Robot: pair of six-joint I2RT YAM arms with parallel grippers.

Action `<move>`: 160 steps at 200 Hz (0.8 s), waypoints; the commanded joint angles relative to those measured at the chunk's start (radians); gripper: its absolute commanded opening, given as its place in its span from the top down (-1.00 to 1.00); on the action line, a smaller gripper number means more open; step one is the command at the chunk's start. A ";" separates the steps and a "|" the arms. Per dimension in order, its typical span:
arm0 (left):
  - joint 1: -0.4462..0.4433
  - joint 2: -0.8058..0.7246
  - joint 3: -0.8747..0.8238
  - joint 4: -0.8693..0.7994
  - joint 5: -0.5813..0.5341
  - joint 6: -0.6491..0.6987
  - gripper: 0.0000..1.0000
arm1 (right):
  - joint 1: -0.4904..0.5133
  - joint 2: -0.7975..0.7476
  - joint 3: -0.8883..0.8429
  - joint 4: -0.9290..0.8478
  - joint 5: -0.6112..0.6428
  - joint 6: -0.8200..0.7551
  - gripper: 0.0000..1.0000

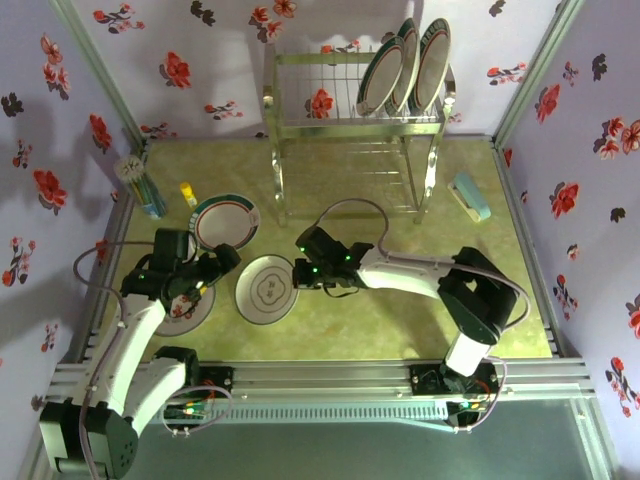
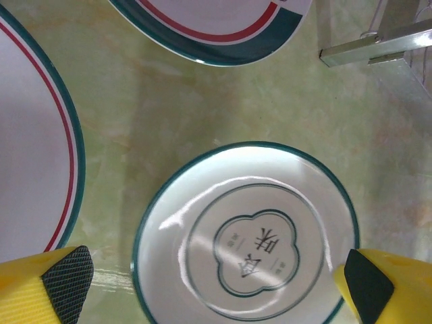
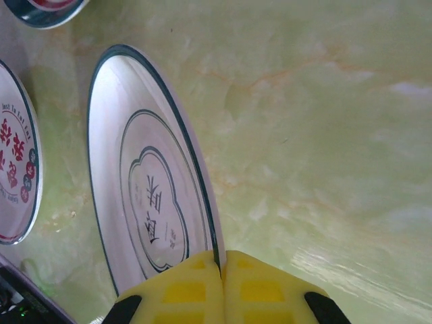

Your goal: Load the plates into the dish rack

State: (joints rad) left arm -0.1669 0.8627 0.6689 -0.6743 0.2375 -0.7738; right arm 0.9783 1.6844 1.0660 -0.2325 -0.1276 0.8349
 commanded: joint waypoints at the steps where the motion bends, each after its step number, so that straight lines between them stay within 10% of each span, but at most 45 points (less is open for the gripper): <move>1: 0.008 0.004 0.041 -0.017 0.004 0.036 -0.99 | -0.013 -0.089 0.064 -0.154 0.099 -0.086 1.00; 160: 0.010 0.155 0.223 0.022 -0.010 0.108 -0.99 | -0.131 -0.423 0.638 -0.634 0.424 -0.454 1.00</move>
State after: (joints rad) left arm -0.1654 0.9958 0.8326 -0.6647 0.2363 -0.7090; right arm 0.8551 1.2770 1.5688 -0.8276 0.1936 0.4866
